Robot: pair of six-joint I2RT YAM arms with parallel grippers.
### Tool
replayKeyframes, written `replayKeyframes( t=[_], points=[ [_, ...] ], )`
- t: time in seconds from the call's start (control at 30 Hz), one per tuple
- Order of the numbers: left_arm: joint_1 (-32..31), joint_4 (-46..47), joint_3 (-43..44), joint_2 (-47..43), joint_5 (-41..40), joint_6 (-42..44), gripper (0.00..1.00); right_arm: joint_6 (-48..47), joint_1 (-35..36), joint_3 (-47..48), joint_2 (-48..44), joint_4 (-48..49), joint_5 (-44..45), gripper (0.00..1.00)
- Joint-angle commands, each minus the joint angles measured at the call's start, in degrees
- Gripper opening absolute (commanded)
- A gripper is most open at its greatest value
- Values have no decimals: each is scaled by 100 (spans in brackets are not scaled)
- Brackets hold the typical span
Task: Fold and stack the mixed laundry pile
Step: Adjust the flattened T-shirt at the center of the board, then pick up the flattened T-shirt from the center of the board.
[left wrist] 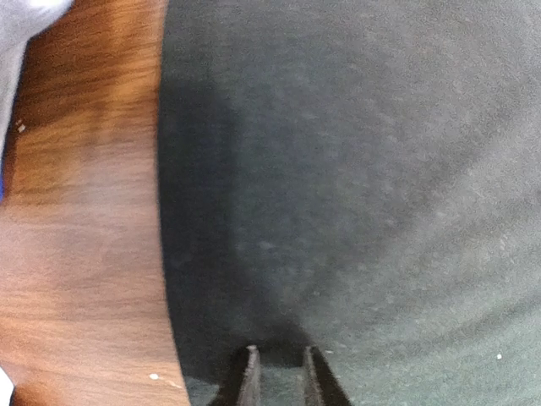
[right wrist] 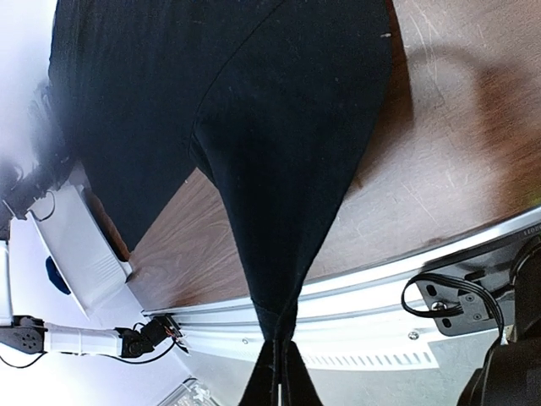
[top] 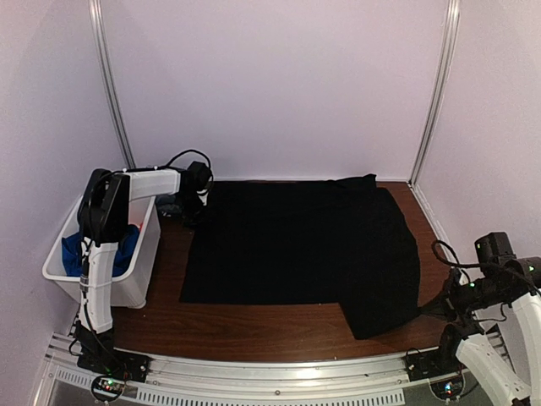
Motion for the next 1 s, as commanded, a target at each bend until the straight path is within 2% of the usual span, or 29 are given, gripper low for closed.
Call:
replayKeyframes(
  t=[0.0, 0.17, 0.3, 0.5, 0.7, 0.83, 0.97],
  points=[
    [155, -435, -195, 89, 192, 223, 26, 323, -28, -271, 168, 942, -79, 0],
    [106, -459, -430, -1075, 482, 409, 42, -21, -26, -209, 799, 1525, -47, 0],
    [-89, -526, -1171, -2054, 666, 243, 45, -319, -27, -235, 1199, 1703, -172, 0],
    [-532, -473, -2759, -3425, 889, -176, 48, -714, -26, -386, 1333, 1596, -322, 0],
    [-1269, -605, -4335, -4573, 833, -1105, 41, -1056, -26, -530, 1185, 1168, -335, 0],
    [-1324, -604, -5261, -5379, 808, -1883, 29, -1057, -31, -605, 1023, 1020, -350, 0],
    [-1333, -665, -5706, -5740, 644, -2178, 26, -964, -26, -689, 890, 1013, -363, 0]
  ],
)
